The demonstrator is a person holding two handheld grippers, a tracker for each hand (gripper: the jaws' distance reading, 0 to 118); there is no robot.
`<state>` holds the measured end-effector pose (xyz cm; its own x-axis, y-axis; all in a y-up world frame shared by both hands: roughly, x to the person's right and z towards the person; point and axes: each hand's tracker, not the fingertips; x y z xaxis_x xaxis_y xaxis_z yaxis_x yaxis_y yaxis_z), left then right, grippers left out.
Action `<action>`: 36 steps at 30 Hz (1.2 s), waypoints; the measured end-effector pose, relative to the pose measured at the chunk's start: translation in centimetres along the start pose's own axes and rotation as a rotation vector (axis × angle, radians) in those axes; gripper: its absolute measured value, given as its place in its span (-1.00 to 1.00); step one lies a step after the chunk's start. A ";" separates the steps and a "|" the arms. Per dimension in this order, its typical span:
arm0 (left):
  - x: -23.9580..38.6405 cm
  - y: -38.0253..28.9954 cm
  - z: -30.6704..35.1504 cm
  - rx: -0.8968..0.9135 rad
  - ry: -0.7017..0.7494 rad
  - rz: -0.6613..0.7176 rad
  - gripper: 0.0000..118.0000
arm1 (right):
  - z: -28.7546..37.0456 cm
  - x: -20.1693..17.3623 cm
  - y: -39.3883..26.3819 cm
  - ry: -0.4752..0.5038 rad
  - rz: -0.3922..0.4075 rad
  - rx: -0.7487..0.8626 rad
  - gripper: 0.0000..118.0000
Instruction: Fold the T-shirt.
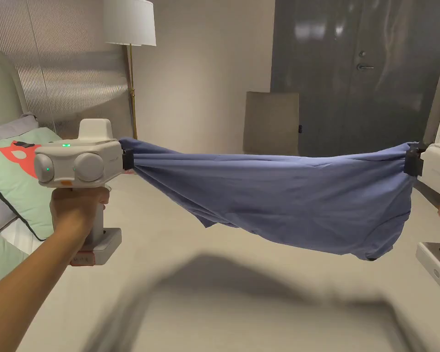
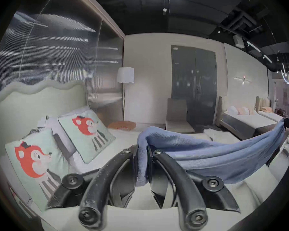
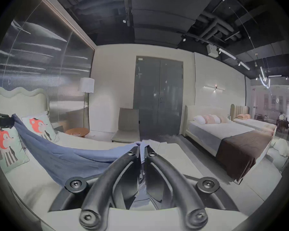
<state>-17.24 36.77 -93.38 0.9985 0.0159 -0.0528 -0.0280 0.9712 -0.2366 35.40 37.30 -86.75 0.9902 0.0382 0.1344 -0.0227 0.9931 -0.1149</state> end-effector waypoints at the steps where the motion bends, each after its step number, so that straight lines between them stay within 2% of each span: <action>1: -0.2 -1.9 -0.3 -0.024 0.002 0.002 -0.89 | 0.2 -0.3 -1.4 0.005 -0.007 -0.038 -0.92; 7: -1.4 -13.5 -0.7 -0.231 0.011 0.020 -0.89 | -0.3 -0.5 -12.7 0.028 0.007 -0.256 -0.92; 10: -2.1 -19.5 1.4 -0.314 0.023 0.032 -0.89 | 2.2 -0.6 -17.9 0.039 -0.012 -0.362 -0.92; 13: -3.5 -24.6 3.5 -0.406 0.025 0.023 -0.89 | 5.9 -1.2 -22.0 0.055 0.019 -0.436 -0.92; 17: -5.8 -29.6 8.0 -0.460 0.017 0.062 -0.90 | 11.1 -0.4 -26.4 0.055 -0.017 -0.487 -0.92; 24: -7.8 -33.4 18.3 -0.485 -0.015 0.060 -0.90 | 20.6 1.0 -29.3 0.042 -0.124 -0.547 -0.92; 31: -9.5 -36.0 27.3 -0.511 -0.037 0.018 -0.90 | 29.6 1.5 -31.5 0.043 -0.108 -0.574 -0.92; 36: -10.6 -37.7 31.5 -0.548 -0.026 0.048 -0.90 | 34.8 1.5 -33.2 0.040 -0.097 -0.607 -0.92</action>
<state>-25.26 7.52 -53.38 0.9961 0.0698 -0.0537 -0.0873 0.7035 -0.7053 32.86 8.28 -48.44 0.9884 -0.0652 0.1368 0.1389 0.7511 -0.6455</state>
